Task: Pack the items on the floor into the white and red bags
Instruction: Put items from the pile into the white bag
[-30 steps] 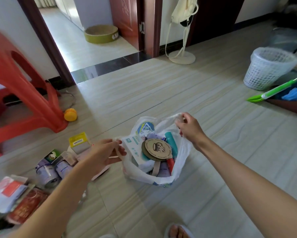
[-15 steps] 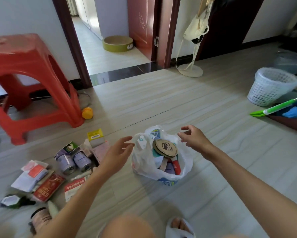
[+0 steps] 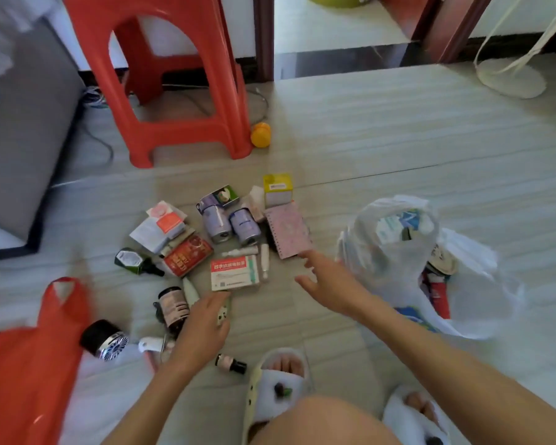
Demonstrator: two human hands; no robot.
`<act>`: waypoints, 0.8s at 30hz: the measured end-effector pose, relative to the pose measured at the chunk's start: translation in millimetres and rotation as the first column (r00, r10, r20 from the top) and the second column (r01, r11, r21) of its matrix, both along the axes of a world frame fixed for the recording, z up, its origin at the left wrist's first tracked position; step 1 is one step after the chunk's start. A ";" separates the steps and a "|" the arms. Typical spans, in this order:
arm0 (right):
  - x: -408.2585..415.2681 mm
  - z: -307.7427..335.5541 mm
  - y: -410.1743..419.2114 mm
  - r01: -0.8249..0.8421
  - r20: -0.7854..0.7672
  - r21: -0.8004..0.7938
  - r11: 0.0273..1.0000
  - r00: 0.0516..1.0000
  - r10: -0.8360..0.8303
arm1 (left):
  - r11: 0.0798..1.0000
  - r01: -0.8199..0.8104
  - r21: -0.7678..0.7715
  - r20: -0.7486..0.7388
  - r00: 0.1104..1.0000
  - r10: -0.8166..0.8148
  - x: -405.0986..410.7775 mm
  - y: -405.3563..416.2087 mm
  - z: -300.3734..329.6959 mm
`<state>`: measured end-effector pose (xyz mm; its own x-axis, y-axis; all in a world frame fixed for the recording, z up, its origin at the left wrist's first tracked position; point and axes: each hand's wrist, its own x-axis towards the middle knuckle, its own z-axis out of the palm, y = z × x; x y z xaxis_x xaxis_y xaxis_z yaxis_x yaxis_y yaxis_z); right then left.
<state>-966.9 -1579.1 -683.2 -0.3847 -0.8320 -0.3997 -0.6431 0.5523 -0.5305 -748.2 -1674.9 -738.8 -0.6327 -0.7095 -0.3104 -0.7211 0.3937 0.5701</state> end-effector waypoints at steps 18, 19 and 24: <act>24.6 -203.8 -102.4 -0.074 -0.170 0.007 0.997 0.983 0.074 | 0.951 0.281 -0.130 0.423 0.883 -0.203 -54.6 -100.4 -129.6; 25.2 -204.1 -100.5 -0.061 -0.196 -0.016 0.998 0.979 0.056 | 0.944 0.289 -0.162 0.430 0.881 -0.196 -55.3 -100.0 -131.0; 17.0 -203.2 -70.3 0.059 -0.198 0.015 0.998 0.979 -0.055 | 0.926 0.333 -0.180 0.414 0.879 -0.236 -49.7 -81.6 -127.9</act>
